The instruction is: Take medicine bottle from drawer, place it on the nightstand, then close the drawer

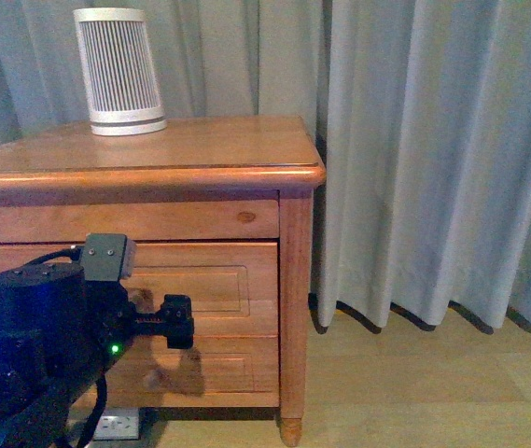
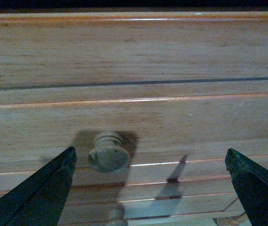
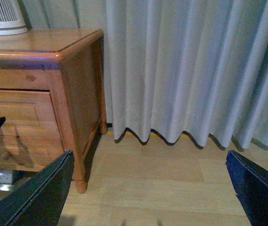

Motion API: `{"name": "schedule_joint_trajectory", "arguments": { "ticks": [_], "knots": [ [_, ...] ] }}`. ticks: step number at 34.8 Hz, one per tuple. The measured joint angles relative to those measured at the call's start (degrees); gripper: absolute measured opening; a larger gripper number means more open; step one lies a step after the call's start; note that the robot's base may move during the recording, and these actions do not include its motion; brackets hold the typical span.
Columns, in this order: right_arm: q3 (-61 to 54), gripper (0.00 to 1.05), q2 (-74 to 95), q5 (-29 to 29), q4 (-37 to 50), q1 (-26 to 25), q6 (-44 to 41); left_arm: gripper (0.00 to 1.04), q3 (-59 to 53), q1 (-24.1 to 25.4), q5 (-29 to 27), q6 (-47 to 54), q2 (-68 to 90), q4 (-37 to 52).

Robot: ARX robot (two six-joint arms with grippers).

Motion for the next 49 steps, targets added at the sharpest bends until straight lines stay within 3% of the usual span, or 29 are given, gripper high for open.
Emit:
{"name": "schedule_joint_trajectory", "arguments": {
  "ticks": [7,18,22,35,49],
  "knots": [
    [0.00,0.98,0.00,0.00,0.00,0.00,0.00,0.98,2.56,0.90,0.04,0.15,1.42,-1.14],
    [0.00,0.98,0.00,0.00,0.00,0.00,0.00,0.41,2.95,1.33,-0.26,0.66,2.29,-1.70],
    [0.00,0.98,0.00,0.00,0.00,0.00,0.00,0.27,2.95,1.60,-0.59,0.68,2.29,-1.64],
    [0.00,0.98,0.00,0.00,0.00,-0.02,0.00,0.23,-0.15,1.42,-0.31,2.38,1.09,-0.17],
    [0.00,0.98,0.00,0.00,0.00,0.00,0.00,0.23,-25.24,-1.09,-0.79,10.45,-15.30,-3.85]
  ]
}}
